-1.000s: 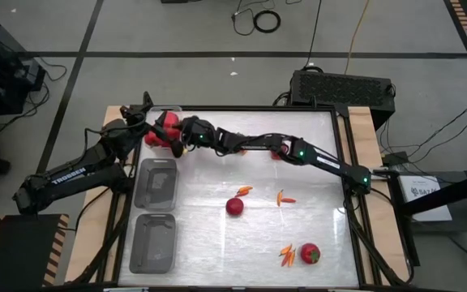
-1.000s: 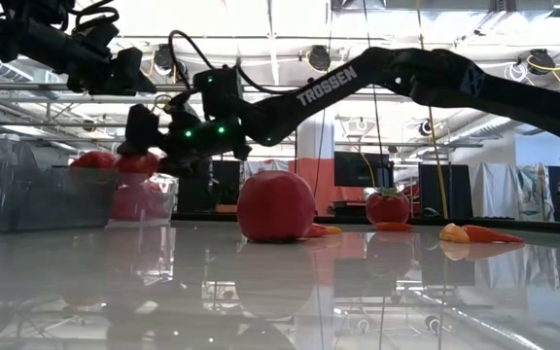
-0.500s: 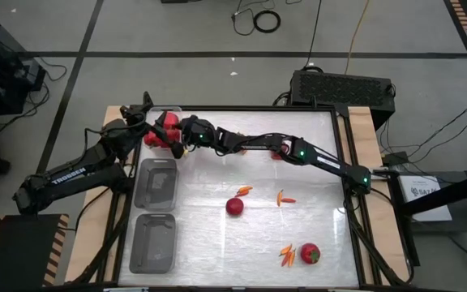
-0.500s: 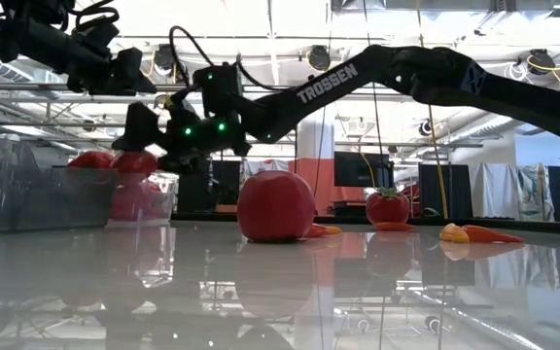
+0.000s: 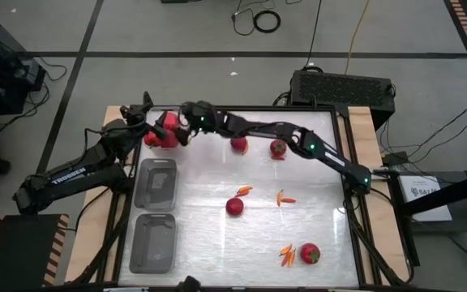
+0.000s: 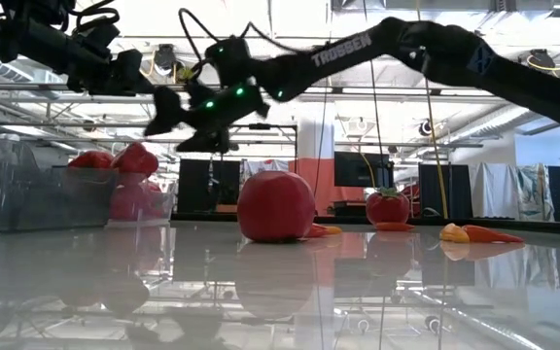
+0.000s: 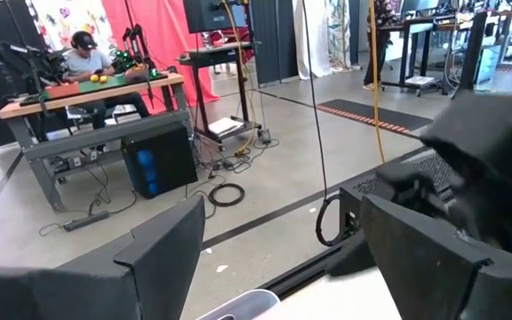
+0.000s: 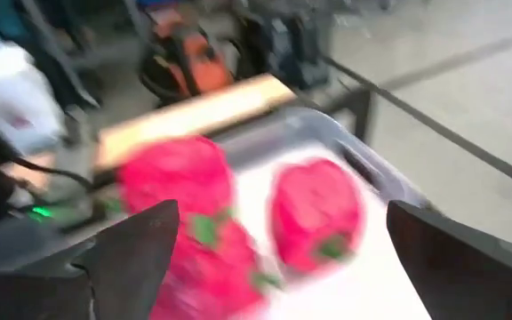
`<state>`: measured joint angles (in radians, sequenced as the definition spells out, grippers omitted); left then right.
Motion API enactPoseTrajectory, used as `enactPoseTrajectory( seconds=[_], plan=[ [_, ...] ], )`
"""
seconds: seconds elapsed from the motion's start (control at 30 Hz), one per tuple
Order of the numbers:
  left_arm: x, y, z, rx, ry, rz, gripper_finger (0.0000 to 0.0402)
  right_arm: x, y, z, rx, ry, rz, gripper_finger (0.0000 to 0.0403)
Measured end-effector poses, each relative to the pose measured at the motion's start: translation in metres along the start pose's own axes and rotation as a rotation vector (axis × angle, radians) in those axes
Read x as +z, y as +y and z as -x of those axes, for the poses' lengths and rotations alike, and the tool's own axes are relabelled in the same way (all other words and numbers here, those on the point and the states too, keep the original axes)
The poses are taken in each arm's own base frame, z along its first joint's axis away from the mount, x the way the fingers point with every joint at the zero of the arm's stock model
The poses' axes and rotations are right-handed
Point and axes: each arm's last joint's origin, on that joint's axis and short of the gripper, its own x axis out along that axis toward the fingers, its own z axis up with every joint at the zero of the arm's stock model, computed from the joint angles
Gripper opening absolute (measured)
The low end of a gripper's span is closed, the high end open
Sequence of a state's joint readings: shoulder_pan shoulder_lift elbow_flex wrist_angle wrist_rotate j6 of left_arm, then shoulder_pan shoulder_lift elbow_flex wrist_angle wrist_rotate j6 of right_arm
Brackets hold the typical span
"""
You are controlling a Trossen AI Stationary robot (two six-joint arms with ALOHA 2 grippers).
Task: Sort produce into baskets
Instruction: Put the top center tomato into the top black transparent bin
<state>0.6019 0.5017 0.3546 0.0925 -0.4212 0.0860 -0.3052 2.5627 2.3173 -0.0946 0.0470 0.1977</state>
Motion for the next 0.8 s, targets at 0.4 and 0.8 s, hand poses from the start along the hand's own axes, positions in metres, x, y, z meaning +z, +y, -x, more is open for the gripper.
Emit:
enactPoseTrajectory(
  seconds=[0.4, 0.8],
  plan=[
    [-0.002, -0.005, -0.003, -0.135, 0.012, 0.025, 0.0308, 0.059, -0.041, 0.095, -0.192, 0.399, -0.017, 0.0393],
    [-0.001, -0.04, -0.016, -0.692, -0.004, 0.193, 0.0308, 0.084, -0.002, 0.199, -0.151, 0.737, 0.139, 0.0393]
  ],
)
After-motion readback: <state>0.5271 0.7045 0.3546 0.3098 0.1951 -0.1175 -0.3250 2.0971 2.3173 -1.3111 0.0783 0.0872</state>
